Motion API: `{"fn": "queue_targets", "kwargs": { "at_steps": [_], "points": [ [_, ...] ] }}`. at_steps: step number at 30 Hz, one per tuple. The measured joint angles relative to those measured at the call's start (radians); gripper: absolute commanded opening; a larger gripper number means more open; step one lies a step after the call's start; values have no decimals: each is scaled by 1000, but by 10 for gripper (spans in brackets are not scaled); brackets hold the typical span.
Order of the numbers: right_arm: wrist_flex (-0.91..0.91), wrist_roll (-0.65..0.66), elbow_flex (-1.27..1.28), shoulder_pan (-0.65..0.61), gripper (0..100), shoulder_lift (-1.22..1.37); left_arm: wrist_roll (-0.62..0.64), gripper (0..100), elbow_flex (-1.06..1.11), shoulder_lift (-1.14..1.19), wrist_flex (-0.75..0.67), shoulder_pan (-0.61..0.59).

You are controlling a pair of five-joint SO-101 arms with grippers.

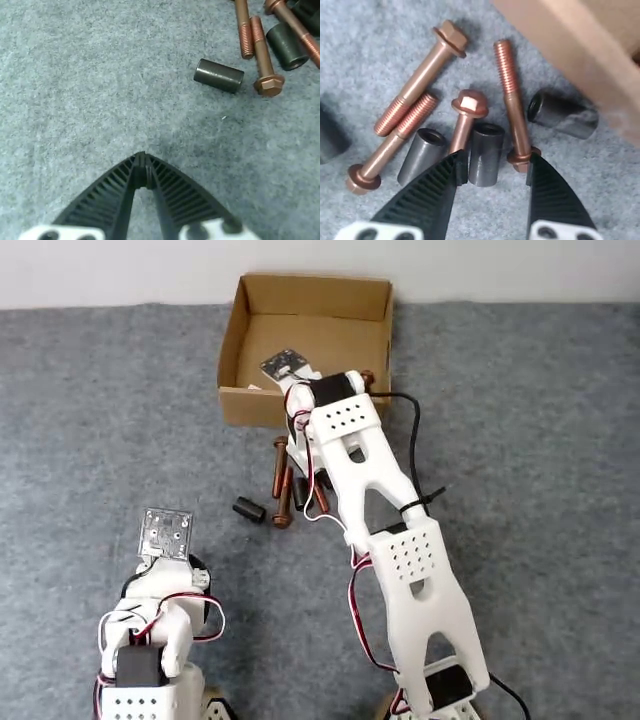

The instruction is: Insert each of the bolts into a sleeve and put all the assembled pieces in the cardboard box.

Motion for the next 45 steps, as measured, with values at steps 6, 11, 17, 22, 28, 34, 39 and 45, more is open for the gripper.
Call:
{"fn": "queue_targets", "kwargs": {
  "at_steps": [6, 11, 17, 22, 28, 34, 39, 45],
  "points": [
    [92, 0, -106, -8, 173, 5, 0, 5, 0, 2, 0, 0],
    [97, 0, -112, -5, 58, 5, 0, 5, 0, 2, 0, 0],
    [97, 0, -112, -8, 104, 5, 0, 5, 0, 2, 0, 0],
    [97, 0, -112, -11, 104, 32, 0, 5, 0, 2, 0, 0],
    [97, 2, -126, 6, 106, 78, 0, 5, 0, 2, 0, 0],
    [97, 0, -133, 18, 107, 129, 0, 5, 0, 2, 0, 0],
    [97, 2, -140, 28, 105, 158, 0, 5, 0, 2, 0, 0],
    [97, 2, -157, 34, 65, 176, 0, 5, 0, 2, 0, 0]
  ]
}}
